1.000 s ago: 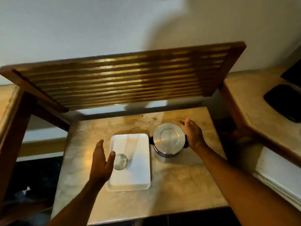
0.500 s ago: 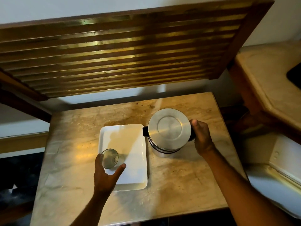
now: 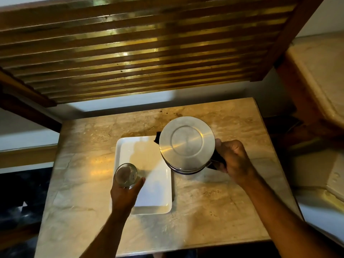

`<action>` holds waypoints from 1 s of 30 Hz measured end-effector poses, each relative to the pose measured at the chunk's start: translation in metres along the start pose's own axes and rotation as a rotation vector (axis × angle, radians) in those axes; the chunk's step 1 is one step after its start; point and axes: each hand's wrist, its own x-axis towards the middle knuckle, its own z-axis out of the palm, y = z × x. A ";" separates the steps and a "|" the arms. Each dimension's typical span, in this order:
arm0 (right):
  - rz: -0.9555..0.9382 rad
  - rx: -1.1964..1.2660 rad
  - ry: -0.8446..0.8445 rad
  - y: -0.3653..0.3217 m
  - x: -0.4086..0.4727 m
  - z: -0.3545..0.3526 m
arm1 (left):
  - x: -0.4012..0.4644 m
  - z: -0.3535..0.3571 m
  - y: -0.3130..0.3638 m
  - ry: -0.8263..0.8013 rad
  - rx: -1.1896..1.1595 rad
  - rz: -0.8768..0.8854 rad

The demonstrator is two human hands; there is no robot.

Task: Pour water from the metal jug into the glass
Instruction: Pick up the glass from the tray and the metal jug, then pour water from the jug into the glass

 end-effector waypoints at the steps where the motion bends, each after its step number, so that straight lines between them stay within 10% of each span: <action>1: -0.033 0.047 0.083 0.001 0.001 0.004 | -0.001 0.000 0.001 -0.002 0.001 0.007; 12: -0.219 0.152 0.318 -0.039 0.007 0.029 | -0.007 -0.026 0.035 0.012 0.037 0.118; 30: -0.138 0.002 0.345 -0.390 -0.074 0.144 | -0.123 -0.176 0.356 -0.087 0.014 0.444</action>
